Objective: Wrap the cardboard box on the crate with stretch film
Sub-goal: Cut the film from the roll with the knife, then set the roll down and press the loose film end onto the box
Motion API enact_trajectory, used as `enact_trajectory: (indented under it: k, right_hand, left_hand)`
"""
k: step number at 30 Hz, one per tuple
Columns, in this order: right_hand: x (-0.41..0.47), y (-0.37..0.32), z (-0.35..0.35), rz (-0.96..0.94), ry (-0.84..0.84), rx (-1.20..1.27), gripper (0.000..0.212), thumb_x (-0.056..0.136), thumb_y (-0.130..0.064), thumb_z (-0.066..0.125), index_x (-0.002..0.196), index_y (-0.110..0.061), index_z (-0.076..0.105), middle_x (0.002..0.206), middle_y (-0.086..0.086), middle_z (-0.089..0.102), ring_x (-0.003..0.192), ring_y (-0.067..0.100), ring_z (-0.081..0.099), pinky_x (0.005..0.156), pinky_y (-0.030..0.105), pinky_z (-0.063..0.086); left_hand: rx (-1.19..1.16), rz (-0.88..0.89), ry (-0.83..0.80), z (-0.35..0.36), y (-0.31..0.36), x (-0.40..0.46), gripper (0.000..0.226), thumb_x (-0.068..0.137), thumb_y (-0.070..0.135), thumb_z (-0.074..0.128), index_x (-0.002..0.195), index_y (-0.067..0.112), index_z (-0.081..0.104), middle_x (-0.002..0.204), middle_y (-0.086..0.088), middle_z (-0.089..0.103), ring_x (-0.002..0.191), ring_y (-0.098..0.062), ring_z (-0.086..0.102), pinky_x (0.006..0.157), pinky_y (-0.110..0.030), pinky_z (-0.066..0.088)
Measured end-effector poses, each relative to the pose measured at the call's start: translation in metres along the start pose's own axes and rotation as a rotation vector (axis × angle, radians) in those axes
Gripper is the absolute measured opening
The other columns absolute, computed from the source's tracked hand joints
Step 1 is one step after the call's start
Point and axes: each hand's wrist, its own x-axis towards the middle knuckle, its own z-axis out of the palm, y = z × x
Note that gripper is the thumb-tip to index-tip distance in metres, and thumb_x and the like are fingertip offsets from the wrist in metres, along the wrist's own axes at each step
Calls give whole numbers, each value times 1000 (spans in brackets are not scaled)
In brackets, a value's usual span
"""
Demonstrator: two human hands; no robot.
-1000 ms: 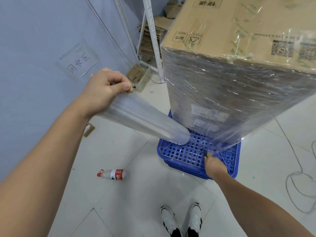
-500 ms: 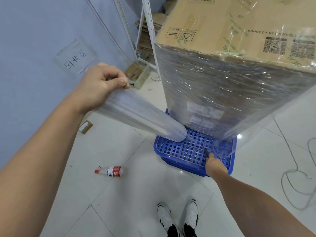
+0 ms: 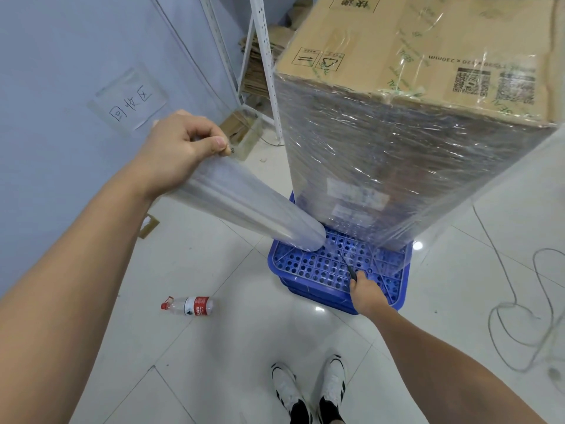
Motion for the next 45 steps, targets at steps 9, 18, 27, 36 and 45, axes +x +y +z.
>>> enact_trajectory:
  k: [9,18,27,36,45]
  right_hand:
    - [-5,9,11,-2,-9,-45,24,107,-29,28,123,-14,36,80,7,53,66,21,54,58,37,46]
    - [-14,56,18,108,-20,16,35,105,-23,32,138,-14,40,101,14,62,83,28,58,71,34,47]
    - [-23,38,15,16,56,57,37,105,-47,28,102,-15,46,88,9,61,79,29,56,72,39,48]
    - [-17,22,6,40,-30,-23,28,102,-16,39,126,-3,44,108,14,52,87,27,53,74,34,46]
    - [23,13,-2,-22,-31,-233,61,89,-4,60,142,-10,30,138,15,36,119,33,50,92,39,49]
  left_hand:
    - [-5,-7,16,-2,1,-7,16,80,49,58,73,54,72,78,24,70,92,9,51,107,-47,34]
    - [-59,-48,49,-1,0,-9,14,83,34,60,75,30,71,71,24,68,81,10,57,82,-11,39]
    - [-19,-59,36,-2,5,-12,16,79,49,58,73,53,72,74,27,68,87,11,54,113,-46,35]
    - [33,-88,35,8,21,-10,19,82,43,56,75,35,72,72,38,61,93,6,47,113,-64,28]
    - [28,-71,10,21,38,7,19,82,44,55,73,47,72,73,32,67,88,7,56,112,-61,32]
